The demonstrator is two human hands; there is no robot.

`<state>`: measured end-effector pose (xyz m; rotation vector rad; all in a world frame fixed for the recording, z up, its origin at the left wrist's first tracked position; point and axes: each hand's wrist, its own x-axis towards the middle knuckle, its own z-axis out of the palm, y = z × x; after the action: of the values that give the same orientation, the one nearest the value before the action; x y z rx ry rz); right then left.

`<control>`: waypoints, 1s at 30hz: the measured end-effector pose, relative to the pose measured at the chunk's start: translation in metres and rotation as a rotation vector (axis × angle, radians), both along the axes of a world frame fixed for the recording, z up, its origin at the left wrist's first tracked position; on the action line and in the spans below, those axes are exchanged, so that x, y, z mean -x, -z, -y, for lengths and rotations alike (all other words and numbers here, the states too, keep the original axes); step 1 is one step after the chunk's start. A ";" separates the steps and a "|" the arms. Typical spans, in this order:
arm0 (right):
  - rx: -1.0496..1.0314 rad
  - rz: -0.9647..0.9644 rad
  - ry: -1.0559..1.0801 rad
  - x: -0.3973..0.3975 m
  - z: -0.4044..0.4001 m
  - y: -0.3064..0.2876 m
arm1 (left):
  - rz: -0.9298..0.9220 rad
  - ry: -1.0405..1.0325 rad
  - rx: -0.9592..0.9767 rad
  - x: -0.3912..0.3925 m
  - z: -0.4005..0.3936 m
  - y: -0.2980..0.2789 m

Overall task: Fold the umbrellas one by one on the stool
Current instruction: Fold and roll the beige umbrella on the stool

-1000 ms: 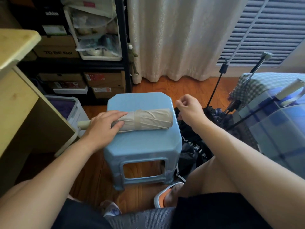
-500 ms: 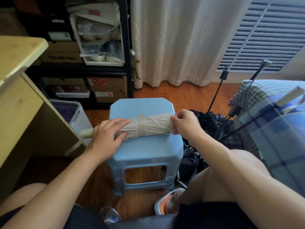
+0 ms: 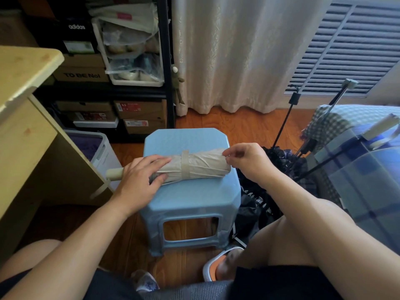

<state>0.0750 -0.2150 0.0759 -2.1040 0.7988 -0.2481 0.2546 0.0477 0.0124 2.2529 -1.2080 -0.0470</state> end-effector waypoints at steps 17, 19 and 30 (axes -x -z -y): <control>-0.130 0.026 0.017 0.003 -0.001 -0.002 | 0.006 0.007 0.021 0.002 -0.001 0.002; -0.123 0.030 0.008 0.003 -0.002 -0.001 | 0.004 0.008 0.027 0.002 -0.002 0.003; -0.095 -0.017 -0.021 0.002 -0.005 0.005 | -0.003 0.005 0.024 0.000 -0.001 0.004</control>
<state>0.0734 -0.2098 0.0710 -2.0265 0.7829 -0.1773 0.2543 0.0488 0.0085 2.2287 -1.2057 -0.0381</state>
